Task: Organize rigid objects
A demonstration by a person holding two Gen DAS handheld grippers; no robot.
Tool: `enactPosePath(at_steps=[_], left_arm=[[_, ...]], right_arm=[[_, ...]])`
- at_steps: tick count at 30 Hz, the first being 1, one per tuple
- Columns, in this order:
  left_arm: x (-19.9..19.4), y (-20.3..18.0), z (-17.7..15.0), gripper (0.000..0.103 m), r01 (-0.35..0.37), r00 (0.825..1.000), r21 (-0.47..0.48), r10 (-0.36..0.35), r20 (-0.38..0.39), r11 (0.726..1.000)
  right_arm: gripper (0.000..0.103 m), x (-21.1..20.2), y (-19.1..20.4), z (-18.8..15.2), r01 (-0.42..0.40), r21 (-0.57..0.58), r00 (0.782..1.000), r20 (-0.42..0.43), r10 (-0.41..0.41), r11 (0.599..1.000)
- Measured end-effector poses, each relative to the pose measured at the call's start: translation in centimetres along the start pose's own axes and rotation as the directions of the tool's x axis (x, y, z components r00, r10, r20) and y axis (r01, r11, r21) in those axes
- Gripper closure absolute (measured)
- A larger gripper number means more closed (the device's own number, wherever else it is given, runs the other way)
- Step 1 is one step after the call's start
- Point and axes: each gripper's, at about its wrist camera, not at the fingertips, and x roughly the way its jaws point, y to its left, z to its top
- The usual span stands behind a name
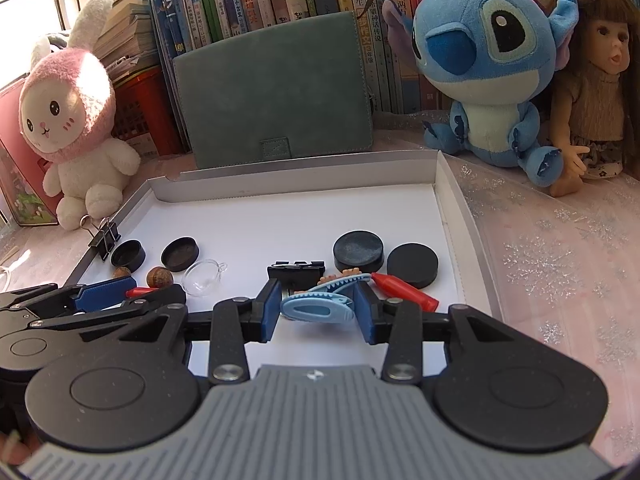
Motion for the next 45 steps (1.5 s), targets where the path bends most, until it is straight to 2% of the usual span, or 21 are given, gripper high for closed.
enactPosePath(at_steps=[4,6,8,10,14,19,31,34,37,45], left_arm=[[-0.1,0.2,-0.1,0.058,0.006,1.0,-0.01,-0.006,0.002,1.0],[-0.1,0.2,-0.1,0.055,0.007,1.0,-0.011,-0.007,0.002,1.0],[-0.2,0.2,-0.1,0.052,0.009,1.0,-0.008,-0.009,0.0,1.0],[-0.3,0.0,-0.2,0.045,0.012,1.0,-0.004,-0.012,-0.008,1.0],[-0.8,0.0,-0.1,0.041,0.015,1.0,-0.004,-0.015,-0.006,1.0],[-1.6,0.3,0.0,0.031,0.006,1.0,-0.008,-0.006,0.007,1.0],[-4.9,0.7,0.4,0.022,0.024,0.999,-0.008,-0.024,0.029,1.0],[-6.2,0.8,-0.3,0.017,0.034,0.998,0.003,-0.035,0.048,0.999],[-7.5,1.0,-1.4,0.017,0.046,0.997,0.007,-0.046,0.062,0.999],[-9.9,1.6,-4.7,0.016,0.069,0.994,0.009,-0.069,0.081,0.998]], right_arm=[[0.055,-0.1,0.0,-0.1,-0.003,-0.001,1.0,0.004,0.003,1.0],[0.05,-0.1,-0.1,-0.2,-0.003,0.002,1.0,0.005,0.003,1.0],[0.043,-0.2,-0.1,-0.2,-0.005,0.005,1.0,0.006,0.005,1.0],[0.042,-0.4,-0.2,-0.3,-0.008,0.008,1.0,0.005,0.008,1.0],[0.038,-0.9,-0.2,-0.3,-0.008,0.003,1.0,0.013,0.008,1.0],[0.032,-1.8,-0.3,-0.2,-0.003,0.005,1.0,0.029,0.003,1.0],[0.017,-5.1,-0.2,-0.1,-0.001,-0.004,0.997,0.075,0.001,1.0],[0.014,-6.3,-0.1,-0.7,0.012,-0.021,0.995,0.099,-0.009,1.0],[0.01,-7.5,0.0,-1.8,0.035,-0.03,0.991,0.128,-0.031,0.999],[0.002,-10.1,0.3,-5.2,0.029,-0.042,0.983,0.181,-0.021,0.999]])
